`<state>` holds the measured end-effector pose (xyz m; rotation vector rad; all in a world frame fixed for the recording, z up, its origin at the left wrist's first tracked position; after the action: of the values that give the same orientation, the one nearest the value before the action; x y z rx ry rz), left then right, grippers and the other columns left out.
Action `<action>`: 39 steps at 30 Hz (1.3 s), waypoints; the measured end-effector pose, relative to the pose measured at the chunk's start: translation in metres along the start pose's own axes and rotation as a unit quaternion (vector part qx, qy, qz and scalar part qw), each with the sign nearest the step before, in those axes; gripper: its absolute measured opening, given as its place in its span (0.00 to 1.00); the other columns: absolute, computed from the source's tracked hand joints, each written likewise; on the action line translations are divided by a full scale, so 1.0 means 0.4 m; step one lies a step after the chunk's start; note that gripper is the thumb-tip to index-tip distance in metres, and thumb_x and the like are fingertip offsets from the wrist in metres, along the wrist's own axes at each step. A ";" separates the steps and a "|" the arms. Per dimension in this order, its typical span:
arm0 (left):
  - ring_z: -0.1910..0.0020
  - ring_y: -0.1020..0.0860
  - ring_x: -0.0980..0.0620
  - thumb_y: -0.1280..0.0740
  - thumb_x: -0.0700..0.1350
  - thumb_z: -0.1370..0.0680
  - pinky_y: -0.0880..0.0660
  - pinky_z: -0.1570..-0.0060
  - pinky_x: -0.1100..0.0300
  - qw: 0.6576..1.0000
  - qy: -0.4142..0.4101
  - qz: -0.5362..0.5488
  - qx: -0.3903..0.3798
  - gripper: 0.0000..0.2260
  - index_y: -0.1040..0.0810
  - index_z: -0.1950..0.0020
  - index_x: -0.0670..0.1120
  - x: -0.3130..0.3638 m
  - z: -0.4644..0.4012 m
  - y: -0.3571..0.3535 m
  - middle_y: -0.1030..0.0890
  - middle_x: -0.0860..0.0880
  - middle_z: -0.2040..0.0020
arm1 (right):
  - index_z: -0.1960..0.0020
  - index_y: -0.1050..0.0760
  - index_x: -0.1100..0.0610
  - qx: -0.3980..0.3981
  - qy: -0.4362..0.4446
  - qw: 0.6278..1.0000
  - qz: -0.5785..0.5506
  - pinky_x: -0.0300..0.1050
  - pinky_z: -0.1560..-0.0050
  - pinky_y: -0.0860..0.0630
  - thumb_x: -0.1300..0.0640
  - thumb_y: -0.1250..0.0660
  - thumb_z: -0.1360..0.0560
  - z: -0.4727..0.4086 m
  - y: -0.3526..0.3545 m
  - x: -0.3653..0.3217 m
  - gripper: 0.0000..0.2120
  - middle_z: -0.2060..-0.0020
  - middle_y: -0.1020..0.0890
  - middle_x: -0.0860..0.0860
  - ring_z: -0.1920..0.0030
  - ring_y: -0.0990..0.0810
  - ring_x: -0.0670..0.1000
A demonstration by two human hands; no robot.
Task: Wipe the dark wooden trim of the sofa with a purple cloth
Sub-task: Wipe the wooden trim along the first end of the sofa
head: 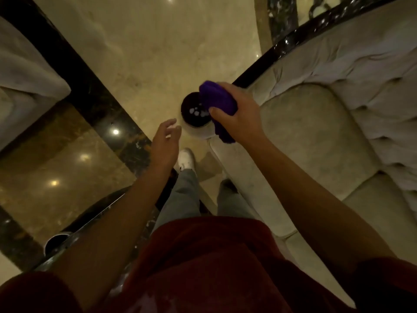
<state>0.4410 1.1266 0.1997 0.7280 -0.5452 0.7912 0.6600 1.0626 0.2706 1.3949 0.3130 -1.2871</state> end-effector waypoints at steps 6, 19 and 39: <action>0.21 0.35 0.46 0.26 0.45 0.21 0.33 0.25 0.51 0.987 -0.085 -0.095 -0.094 0.39 0.45 0.16 0.46 -0.058 -0.105 -0.037 0.38 0.45 0.17 | 0.24 0.29 0.53 0.021 0.064 0.994 0.087 0.50 0.37 0.21 0.46 0.27 0.24 -0.085 -0.146 -0.016 0.31 0.29 0.26 0.57 0.33 0.24 0.55; 0.28 0.27 0.41 0.25 0.47 0.26 0.26 0.31 0.48 0.985 -0.118 -0.104 -0.074 0.37 0.36 0.22 0.36 -0.115 -0.234 -0.132 0.27 0.39 0.26 | 0.28 0.22 0.56 0.072 0.200 0.945 0.248 0.71 0.26 0.35 0.47 0.32 0.20 -0.126 -0.329 0.097 0.23 0.29 0.25 0.65 0.26 0.29 0.70; 0.24 0.31 0.39 0.22 0.50 0.26 0.33 0.27 0.54 0.965 -0.195 -0.176 0.019 0.42 0.38 0.22 0.34 0.015 -0.141 -0.140 0.30 0.36 0.25 | 0.32 0.19 0.50 -0.006 0.304 0.883 0.358 0.76 0.26 0.38 0.48 0.32 0.22 -0.187 -0.130 0.156 0.19 0.31 0.21 0.60 0.25 0.28 0.65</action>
<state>0.4983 1.1445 0.1470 0.9924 -0.7290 0.3251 0.6790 1.1112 0.1731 1.6632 0.1857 -0.2208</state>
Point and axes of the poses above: each hand's wrist, its own z-axis away from the middle knuckle, its own y-axis out of the back of the hand, x = y × z, the point moved 6 cm from there along -z, towards the middle knuckle
